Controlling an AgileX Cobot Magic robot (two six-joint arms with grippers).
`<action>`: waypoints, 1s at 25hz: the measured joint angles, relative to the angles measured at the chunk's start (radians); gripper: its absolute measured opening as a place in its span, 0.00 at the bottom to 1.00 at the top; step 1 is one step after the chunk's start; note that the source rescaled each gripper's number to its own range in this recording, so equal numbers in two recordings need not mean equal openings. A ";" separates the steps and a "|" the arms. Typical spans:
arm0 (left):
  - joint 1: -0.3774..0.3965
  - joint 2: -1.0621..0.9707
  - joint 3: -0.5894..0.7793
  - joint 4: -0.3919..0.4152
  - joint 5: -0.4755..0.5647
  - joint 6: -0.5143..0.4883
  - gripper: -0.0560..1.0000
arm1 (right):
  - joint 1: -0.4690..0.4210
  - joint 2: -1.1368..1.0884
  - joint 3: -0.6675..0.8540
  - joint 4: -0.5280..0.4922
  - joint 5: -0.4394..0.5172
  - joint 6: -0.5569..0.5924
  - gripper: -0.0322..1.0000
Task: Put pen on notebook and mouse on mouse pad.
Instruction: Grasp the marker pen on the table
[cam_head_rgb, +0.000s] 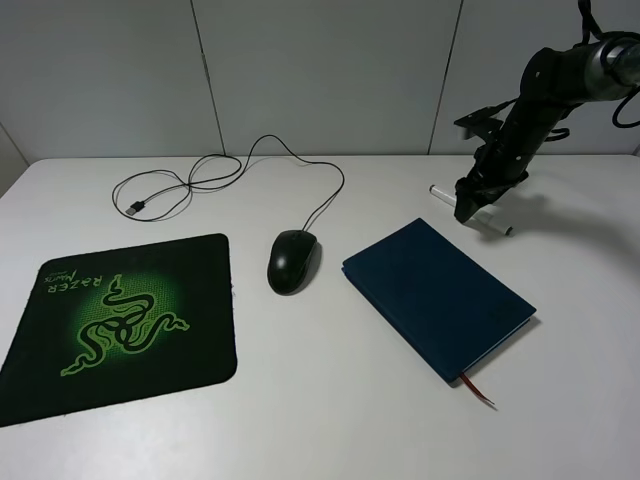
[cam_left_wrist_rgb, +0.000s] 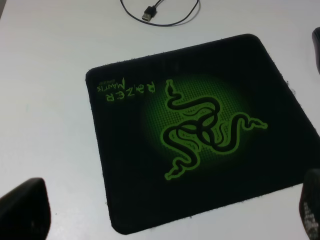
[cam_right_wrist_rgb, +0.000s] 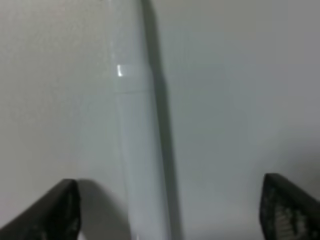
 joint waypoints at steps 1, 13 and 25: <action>0.000 0.000 0.000 0.000 0.000 0.000 1.00 | 0.000 0.000 0.000 0.000 0.003 0.001 0.67; 0.000 0.000 0.000 0.000 0.000 0.000 1.00 | 0.000 0.007 0.000 0.000 0.029 0.010 0.29; 0.000 0.000 0.000 0.000 0.000 0.000 1.00 | 0.000 0.014 -0.003 0.000 0.025 0.059 0.05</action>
